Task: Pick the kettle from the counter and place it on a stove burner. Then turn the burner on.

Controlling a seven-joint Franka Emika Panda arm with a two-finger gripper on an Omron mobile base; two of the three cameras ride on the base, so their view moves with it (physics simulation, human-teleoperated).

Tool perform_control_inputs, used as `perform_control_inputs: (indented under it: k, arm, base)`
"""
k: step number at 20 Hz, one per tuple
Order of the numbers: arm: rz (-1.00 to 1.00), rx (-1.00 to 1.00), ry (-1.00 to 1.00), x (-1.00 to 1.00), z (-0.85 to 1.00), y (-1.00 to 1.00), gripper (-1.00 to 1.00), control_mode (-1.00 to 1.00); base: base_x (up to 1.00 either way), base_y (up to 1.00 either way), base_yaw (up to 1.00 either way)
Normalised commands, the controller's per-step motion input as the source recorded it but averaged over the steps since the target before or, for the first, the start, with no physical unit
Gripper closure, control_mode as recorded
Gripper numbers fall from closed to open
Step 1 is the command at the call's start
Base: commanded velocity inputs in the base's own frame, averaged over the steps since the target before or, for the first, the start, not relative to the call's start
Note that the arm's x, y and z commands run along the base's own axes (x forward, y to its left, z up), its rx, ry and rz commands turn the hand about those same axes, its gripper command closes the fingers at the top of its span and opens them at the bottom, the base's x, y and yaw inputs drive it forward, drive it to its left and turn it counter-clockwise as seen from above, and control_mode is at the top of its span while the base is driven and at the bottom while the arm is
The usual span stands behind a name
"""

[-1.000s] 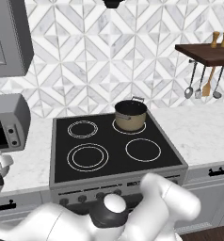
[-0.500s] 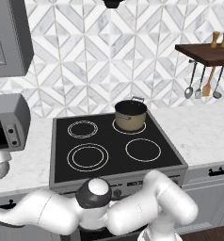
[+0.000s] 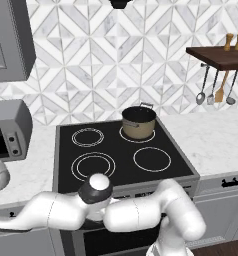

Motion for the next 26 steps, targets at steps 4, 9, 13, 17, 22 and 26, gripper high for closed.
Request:
perform_control_inputs:
  k: [4, 9, 13, 17, 22, 26]
  arm:
    - [0.0, -0.05, 0.0, 0.0, -0.01, 0.35, -1.0, -1.0]
    - [-0.06, -0.09, 0.0, 0.05, 0.03, 0.78, -1.0, -1.0]
    - [-0.11, -0.18, 0.01, 0.22, 0.01, 0.76, -1.0, -1.0]
    - [-0.17, -0.18, 0.02, 0.24, -0.01, 0.22, 1.0, -1.0]
    - [-0.08, -0.05, 0.05, 0.05, 0.0, 0.0, 1.0, -1.0]
    - [-0.03, 0.0, -0.04, -0.17, 0.0, -0.24, 1.0, -1.0]
  base:
    - [0.0, 0.0, 0.0]
    - [0.0, 0.0, 0.0]
    - [0.0, 0.0, 0.0]
    - [0.0, 0.0, 0.0]
    - [0.0, 0.0, 0.0]
    - [0.0, 0.0, 0.0]
